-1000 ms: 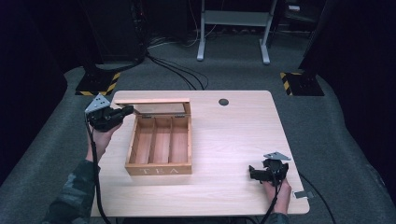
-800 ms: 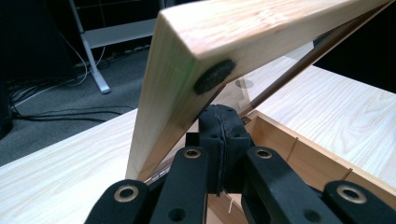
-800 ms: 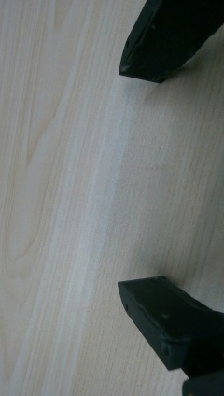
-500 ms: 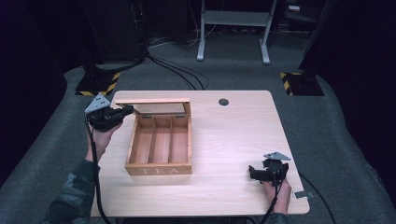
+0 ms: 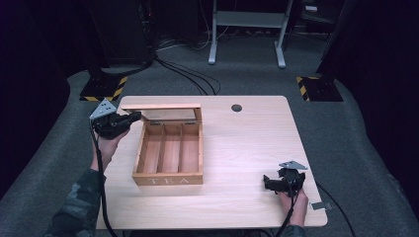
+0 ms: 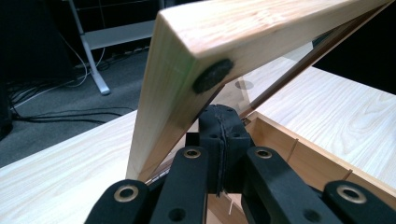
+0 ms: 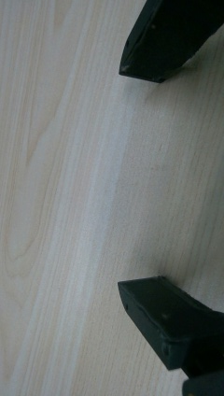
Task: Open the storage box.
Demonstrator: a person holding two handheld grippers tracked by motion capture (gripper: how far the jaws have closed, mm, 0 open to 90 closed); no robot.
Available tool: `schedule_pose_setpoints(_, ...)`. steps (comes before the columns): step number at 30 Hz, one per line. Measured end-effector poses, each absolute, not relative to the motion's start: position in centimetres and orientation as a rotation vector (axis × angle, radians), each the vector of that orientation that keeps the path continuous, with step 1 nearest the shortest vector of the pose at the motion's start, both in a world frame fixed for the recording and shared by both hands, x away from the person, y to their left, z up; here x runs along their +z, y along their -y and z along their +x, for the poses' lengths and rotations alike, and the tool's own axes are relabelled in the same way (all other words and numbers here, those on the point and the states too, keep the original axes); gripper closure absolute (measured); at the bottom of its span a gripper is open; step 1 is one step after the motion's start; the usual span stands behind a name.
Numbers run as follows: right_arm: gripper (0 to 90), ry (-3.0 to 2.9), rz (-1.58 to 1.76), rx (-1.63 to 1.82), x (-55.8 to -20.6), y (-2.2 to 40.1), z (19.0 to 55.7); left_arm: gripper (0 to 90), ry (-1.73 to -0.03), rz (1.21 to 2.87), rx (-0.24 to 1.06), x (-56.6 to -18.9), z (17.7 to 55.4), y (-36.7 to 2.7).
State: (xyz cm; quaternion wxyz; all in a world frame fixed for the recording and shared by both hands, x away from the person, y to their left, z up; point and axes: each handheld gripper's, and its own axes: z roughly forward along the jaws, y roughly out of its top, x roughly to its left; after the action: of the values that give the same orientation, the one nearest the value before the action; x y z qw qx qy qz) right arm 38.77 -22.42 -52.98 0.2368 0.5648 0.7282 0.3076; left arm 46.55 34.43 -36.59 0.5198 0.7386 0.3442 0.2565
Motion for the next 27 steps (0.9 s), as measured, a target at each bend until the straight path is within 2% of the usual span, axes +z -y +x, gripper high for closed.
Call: schedule_pose_setpoints(27, 0.0, -1.996, 1.542, 0.845, -53.00, 22.44, 38.81, 89.5, -0.822, 1.779, 0.618, -36.55, 46.49, -34.38)
